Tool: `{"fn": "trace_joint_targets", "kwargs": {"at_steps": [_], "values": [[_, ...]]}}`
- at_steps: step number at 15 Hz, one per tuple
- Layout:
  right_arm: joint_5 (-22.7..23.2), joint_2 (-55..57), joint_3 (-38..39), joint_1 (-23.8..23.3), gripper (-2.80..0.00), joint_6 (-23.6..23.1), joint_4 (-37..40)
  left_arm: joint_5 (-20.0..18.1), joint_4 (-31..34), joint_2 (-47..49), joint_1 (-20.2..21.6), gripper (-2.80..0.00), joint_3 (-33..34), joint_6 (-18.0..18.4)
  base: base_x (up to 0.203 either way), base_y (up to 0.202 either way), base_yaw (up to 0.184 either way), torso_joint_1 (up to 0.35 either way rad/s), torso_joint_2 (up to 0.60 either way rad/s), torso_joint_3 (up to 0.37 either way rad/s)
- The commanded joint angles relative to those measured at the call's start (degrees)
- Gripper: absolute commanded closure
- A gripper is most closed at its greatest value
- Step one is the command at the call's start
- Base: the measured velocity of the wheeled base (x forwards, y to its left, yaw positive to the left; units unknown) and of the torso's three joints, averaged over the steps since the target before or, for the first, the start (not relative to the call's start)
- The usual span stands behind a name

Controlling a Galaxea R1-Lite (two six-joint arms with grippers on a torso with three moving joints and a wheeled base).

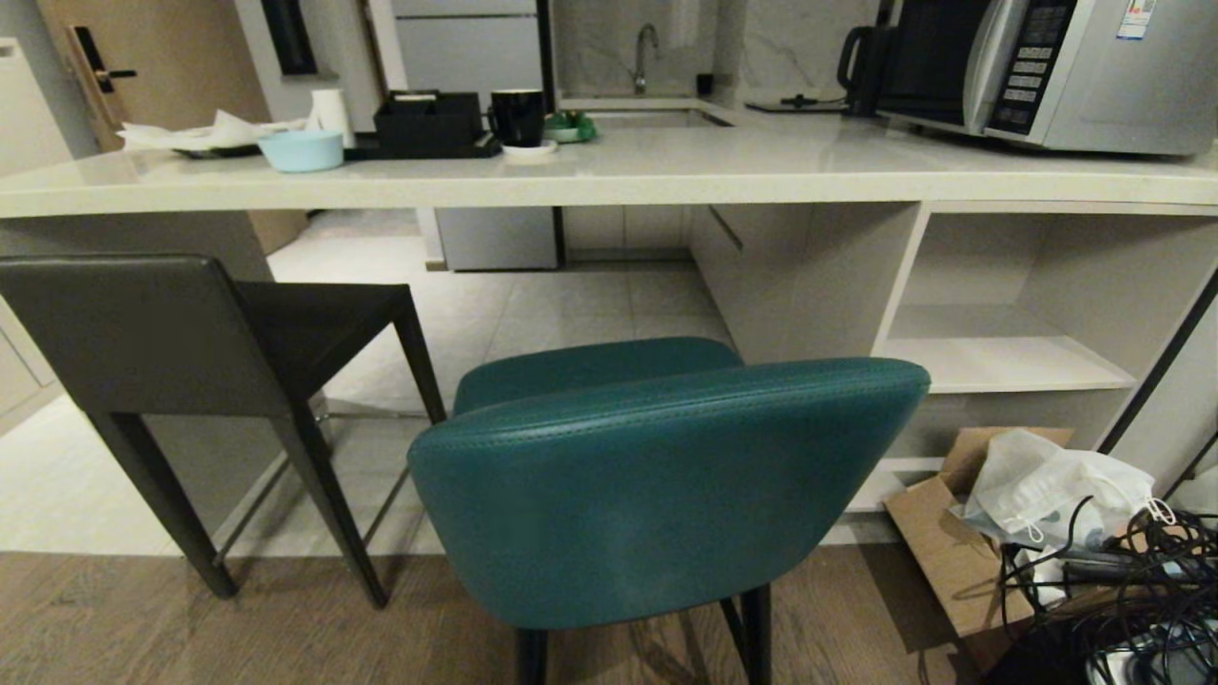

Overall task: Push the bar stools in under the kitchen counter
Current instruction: Pull the gray chair out from under the dining table

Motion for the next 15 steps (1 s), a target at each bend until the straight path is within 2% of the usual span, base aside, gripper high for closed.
{"fn": "trace_joint_targets", "kwargs": {"at_steps": [1, 9, 15], "values": [[0.0, -0.1, 0.0, 0.0, 0.0, 0.0, 0.1, 0.0, 0.0, 0.0, 0.0, 0.0, 0.0, -0.2, 0.0, 0.0, 0.0, 0.0, 0.0, 0.0], [0.0, -0.1, 0.0, 0.0, 0.0, 0.0, 0.1, 0.8, 0.2, 0.0, 0.0, 0.0, 0.1, -3.3, 0.0, 0.0, 0.0, 0.0, 0.0, 0.0], [0.0, -0.1, 0.0, 0.0, 0.0, 0.0, 0.1, 1.1, 0.2, 0.0, 0.0, 0.0, 0.0, -3.1, 0.0, 0.0, 0.0, 0.0, 0.0, 0.0]]}}
